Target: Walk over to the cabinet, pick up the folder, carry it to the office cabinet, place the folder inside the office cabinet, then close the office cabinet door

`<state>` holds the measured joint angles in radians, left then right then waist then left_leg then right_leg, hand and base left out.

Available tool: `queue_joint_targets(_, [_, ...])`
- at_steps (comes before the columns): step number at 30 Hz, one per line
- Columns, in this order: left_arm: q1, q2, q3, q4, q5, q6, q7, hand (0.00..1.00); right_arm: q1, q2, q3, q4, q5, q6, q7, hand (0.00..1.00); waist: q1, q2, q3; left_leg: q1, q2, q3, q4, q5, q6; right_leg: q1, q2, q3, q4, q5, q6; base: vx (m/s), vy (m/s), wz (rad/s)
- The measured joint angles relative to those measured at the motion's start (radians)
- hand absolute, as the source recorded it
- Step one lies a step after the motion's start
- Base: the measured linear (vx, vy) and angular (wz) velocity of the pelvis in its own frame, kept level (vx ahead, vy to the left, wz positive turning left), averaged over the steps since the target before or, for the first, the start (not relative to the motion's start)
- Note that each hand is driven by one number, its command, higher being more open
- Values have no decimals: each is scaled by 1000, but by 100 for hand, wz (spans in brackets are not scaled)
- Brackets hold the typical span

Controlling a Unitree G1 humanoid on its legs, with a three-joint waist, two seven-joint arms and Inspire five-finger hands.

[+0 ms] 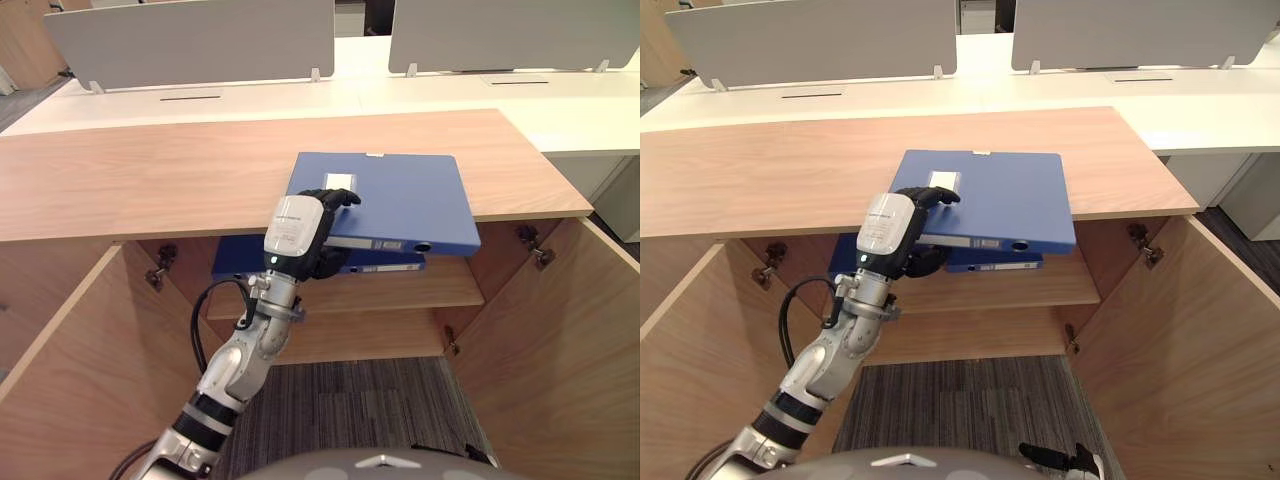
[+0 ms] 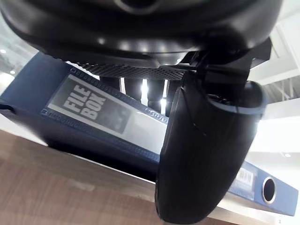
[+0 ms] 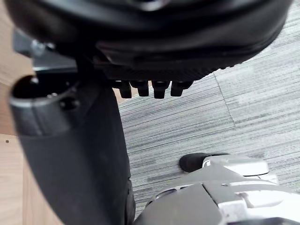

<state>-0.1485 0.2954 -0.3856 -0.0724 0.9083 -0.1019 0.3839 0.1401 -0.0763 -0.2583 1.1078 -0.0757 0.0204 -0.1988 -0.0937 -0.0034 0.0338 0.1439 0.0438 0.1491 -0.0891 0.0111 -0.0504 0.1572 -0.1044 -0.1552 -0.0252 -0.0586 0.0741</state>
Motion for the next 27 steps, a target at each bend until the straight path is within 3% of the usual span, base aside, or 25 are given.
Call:
queue_joint_targets(18, [9,-37,10,-58,-103,3,8,0,-8,5,1,-1,30,-1,-1,100,-8,-8,7,0,-1,10,1,-13,1,3,-1,16,-15,1,-1,-1,0,-1])
queue_joint_targets(23, [37,-83,-67,-186,-257,-5,-15,0,-5,5,7,-1,37,-2,-8,100,3,-8,6,0,0,15,1,-17,2,-5,-1,33,3,1,-1,-8,5,-3])
queue_joint_targets(27, [72,-124,-154,-265,-471,-47,-47,0,-1,-2,49,-21,38,-7,-16,100,8,-1,2,1,0,33,1,-21,6,-19,-2,56,14,0,0,-40,9,-14])
